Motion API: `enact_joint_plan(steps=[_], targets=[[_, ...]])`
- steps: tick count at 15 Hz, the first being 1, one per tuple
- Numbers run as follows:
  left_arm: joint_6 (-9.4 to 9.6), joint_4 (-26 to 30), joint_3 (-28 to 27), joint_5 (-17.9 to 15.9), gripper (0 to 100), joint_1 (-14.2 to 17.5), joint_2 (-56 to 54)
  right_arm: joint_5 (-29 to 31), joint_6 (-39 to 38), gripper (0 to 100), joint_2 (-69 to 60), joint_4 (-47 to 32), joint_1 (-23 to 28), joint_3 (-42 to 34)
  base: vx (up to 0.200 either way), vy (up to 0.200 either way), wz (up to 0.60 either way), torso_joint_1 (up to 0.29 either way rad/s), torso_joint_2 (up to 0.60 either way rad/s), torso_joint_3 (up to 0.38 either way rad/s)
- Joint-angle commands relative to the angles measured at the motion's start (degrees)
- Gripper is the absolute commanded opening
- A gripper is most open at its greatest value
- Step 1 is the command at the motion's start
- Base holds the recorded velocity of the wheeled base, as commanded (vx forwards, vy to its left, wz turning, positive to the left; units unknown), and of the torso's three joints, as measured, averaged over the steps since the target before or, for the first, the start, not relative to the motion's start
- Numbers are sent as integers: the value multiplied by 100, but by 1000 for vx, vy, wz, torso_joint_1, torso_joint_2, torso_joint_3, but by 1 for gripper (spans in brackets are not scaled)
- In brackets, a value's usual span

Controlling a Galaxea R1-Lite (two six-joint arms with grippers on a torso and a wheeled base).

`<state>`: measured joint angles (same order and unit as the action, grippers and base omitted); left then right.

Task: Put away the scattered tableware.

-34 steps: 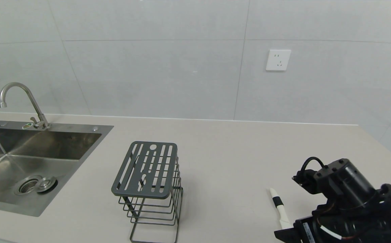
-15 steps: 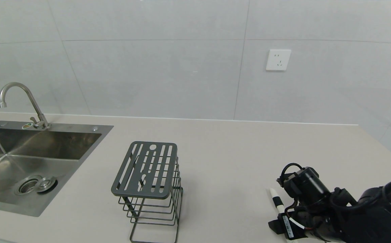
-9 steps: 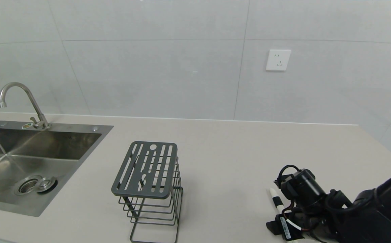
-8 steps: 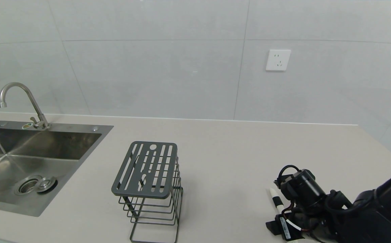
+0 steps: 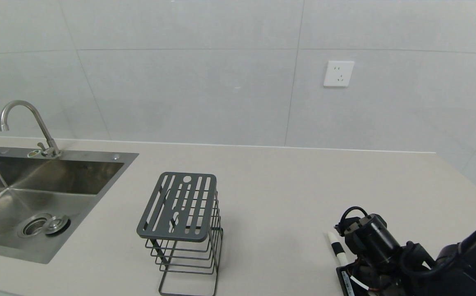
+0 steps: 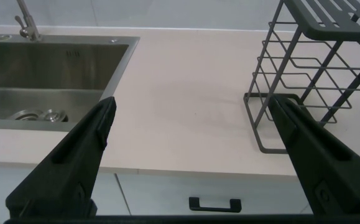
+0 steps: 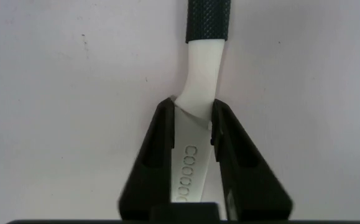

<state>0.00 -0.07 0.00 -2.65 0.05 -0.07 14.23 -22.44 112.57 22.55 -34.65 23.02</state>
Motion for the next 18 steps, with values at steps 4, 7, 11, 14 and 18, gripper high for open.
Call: enact_joint_plan(steps=[4, 7, 11, 14, 18], targets=[[0, -1, 0, 1, 100, 4, 7, -43, 152, 0, -517, 487, 134, 230, 0, 0, 0, 0, 0, 0], [9, -1, 0, -8, 100, -5, 7, -447, 689, 0, -1141, 715, 415, 221, 0, 0, 0, 0, 0, 0], [18, 7, 0, -17, 100, -5, 7, -658, 935, 0, -1589, 1093, 538, 115, 0, 0, 0, 0, 0, 0], [18, -1, 0, -17, 100, 4, 7, -878, 1137, 0, -2019, 1146, 617, -52, 0, 0, 0, 0, 0, 0], [0, -10, 0, -26, 100, 4, 7, -1001, 1260, 0, -2600, 1489, 380, -350, 0, 0, 0, 0, 0, 0]])
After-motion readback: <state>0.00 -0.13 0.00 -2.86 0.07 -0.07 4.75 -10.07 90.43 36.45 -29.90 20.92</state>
